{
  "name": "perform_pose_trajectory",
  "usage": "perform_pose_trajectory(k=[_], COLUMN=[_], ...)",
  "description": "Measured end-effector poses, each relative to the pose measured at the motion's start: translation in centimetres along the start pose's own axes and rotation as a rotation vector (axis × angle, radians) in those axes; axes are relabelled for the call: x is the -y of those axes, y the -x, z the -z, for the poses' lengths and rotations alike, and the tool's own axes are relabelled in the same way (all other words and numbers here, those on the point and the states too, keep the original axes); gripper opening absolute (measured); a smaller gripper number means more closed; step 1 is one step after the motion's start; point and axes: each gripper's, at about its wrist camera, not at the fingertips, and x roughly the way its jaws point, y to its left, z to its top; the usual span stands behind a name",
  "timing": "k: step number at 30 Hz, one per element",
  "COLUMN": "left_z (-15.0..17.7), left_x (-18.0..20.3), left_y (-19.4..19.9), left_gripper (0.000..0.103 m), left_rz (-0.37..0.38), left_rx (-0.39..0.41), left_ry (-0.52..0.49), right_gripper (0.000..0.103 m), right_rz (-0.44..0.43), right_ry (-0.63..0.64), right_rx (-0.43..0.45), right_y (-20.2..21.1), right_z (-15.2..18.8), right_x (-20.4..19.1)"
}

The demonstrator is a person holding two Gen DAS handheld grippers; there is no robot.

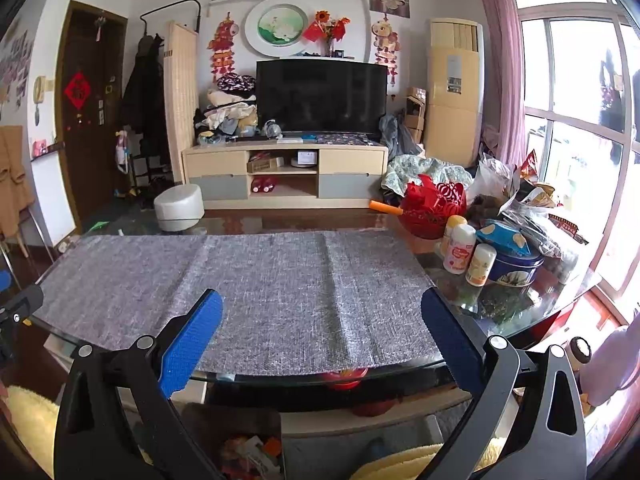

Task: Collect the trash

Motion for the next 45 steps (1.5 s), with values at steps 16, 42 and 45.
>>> perform_pose_trajectory(k=[16,42,45], left_z=[-0.01,-0.18,-0.14], left_x=[0.11,0.23,0.18], left_y=[0.25,0.42,0.37], left_gripper=[0.095,0.095,0.095], left_rz=[-0.004,-0.010,-0.011], left_rx=[0.002,0.001,0.002], left_ry=[0.003,0.004,0.003], right_gripper=[0.100,0.100,0.100], right_rz=[0.001,0.000,-0.001], right_ry=[-0.003,-0.015,-0.019], right_rx=[0.000,-0.004,-0.007], right_y=[0.14,0.38,0.29], right_z=[-0.06,0.19,0.30], right_x=[-0.08,-0.41,-0.39])
